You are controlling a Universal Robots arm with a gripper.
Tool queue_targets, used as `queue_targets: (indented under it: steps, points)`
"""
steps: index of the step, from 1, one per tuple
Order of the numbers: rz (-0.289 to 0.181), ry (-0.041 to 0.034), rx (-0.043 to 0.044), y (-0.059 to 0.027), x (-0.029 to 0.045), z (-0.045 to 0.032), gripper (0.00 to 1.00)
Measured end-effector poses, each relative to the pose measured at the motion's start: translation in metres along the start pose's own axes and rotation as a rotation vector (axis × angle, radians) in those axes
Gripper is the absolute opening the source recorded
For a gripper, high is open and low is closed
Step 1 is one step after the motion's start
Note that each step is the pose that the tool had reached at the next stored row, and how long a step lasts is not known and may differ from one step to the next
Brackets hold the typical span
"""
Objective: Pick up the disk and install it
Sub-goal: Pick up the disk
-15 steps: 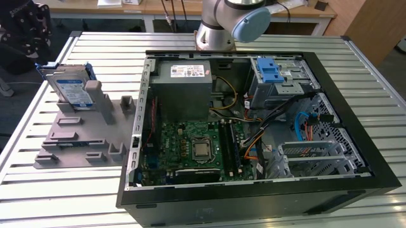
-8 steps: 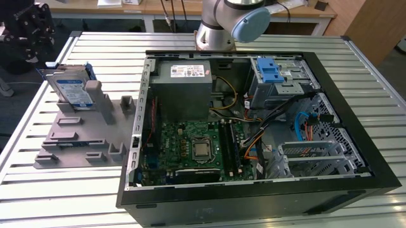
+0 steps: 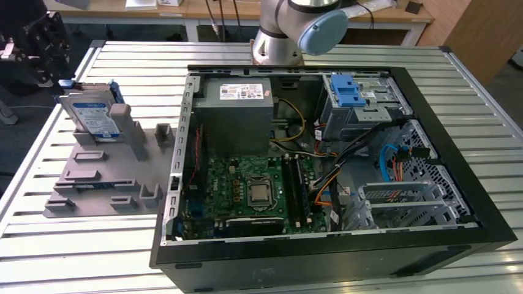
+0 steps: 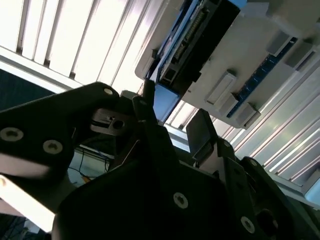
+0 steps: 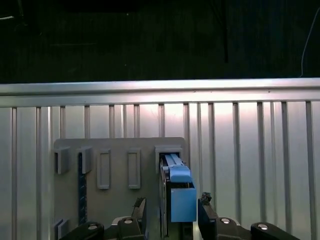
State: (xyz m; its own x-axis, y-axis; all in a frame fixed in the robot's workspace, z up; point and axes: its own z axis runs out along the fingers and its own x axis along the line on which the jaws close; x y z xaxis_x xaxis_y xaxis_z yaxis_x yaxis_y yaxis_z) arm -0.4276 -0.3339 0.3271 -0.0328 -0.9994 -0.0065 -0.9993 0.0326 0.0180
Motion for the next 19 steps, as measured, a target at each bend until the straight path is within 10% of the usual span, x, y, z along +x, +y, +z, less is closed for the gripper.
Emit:
queue_targets:
  steps: [19]
  points:
    - [-0.056, 0.0011, 0.0009, 0.0024, -0.0043, 0.025, 0.53]
